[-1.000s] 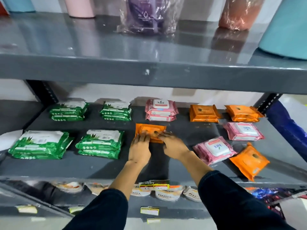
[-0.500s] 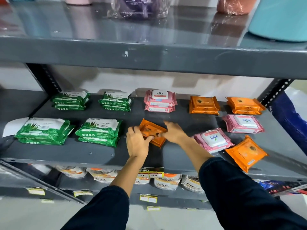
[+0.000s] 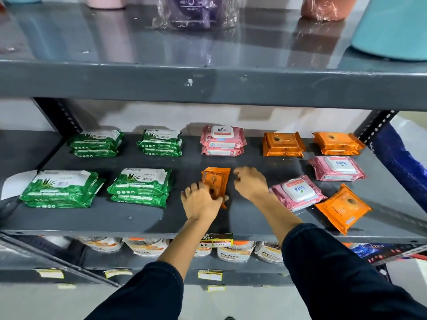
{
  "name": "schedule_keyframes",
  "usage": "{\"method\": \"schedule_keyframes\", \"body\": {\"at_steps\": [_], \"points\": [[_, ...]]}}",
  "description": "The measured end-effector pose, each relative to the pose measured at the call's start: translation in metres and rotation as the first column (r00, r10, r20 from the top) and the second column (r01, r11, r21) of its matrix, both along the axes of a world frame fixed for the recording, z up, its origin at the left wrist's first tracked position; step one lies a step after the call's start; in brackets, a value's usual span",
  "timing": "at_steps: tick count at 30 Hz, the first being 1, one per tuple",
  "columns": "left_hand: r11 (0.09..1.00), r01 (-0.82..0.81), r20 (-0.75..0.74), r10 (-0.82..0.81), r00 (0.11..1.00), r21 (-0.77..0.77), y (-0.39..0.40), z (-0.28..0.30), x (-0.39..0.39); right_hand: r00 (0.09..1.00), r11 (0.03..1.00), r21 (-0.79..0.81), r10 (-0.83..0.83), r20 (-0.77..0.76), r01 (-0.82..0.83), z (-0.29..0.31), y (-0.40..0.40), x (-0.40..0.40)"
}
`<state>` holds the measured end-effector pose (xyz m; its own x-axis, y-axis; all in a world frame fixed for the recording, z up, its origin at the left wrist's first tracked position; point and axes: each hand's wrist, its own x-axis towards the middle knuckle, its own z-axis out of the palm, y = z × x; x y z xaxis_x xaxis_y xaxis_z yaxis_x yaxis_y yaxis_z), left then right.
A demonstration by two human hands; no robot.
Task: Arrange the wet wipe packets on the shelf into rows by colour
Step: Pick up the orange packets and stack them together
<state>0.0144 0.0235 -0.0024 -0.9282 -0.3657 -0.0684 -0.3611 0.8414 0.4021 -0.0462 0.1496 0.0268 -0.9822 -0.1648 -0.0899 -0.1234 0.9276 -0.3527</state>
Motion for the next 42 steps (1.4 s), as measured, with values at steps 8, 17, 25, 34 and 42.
{"method": "schedule_keyframes", "body": {"at_steps": [8, 17, 25, 34, 42], "points": [[0.966, 0.258, 0.103, -0.257, 0.961, 0.008, -0.007, 0.005, -0.022, 0.847, 0.753, 0.397, 0.507, 0.161, -0.525, 0.001, -0.020, -0.015], [0.915, 0.395, -0.013, -0.395, 0.919, 0.083, -0.029, -0.002, -0.023, 0.892, 0.852, 0.264, 0.422, 0.162, -0.451, -0.001, -0.008, -0.009], [0.873, 0.488, -0.199, -0.476, 0.857, 0.012, 0.017, 0.037, -0.027, 0.982, 0.983, 0.078, 0.174, -0.070, -0.169, 0.030, 0.051, 0.028], [0.677, 0.735, -0.183, -0.717, 0.672, 0.048, 0.172, 0.073, -0.023, 0.964, 0.990, 0.003, -0.137, -0.229, 0.141, 0.044, 0.205, 0.083], [0.578, 0.808, -0.080, -0.805, 0.587, 0.111, 0.309, 0.072, -0.027, 0.912, 0.934, 0.056, -0.329, -0.245, 0.352, 0.022, 0.326, 0.096]]}}
